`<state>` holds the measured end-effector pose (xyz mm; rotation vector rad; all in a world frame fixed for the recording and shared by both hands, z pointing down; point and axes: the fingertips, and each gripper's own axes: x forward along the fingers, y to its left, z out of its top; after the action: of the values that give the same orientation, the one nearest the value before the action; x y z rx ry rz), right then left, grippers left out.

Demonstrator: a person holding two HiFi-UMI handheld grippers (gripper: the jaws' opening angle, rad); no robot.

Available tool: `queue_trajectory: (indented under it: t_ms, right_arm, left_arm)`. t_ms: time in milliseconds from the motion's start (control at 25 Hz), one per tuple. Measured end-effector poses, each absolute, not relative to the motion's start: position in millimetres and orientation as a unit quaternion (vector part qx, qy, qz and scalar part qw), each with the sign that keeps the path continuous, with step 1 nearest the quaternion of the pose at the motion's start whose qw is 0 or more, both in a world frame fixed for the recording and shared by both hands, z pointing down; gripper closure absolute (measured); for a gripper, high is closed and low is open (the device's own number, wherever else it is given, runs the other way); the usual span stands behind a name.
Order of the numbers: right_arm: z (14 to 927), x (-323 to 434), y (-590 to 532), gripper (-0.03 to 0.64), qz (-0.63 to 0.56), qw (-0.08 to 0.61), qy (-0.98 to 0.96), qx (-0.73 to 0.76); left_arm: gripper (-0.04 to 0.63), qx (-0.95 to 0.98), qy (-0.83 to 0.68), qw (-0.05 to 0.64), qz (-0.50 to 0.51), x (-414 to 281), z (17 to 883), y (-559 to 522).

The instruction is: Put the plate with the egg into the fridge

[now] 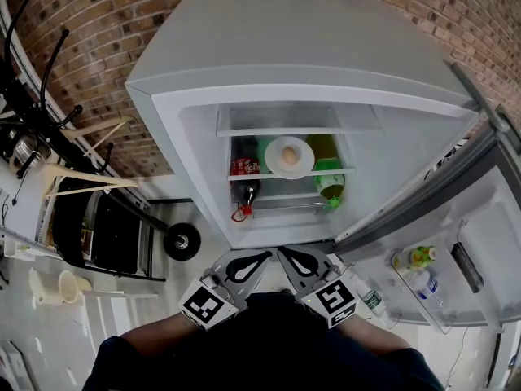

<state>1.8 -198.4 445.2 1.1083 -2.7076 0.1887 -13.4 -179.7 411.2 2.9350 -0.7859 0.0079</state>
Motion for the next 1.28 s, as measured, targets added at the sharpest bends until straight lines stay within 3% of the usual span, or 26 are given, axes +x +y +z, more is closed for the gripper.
queue_trajectory:
  t_ms: [1280]
  right_arm:
    - [444.5, -1.7, -194.0, 0.606, 0.057, 0.102, -0.925, 0.362]
  left_arm:
    - [0.597, 0.964, -0.261, 0.053, -0.006, -9.8, 409.2, -179.5]
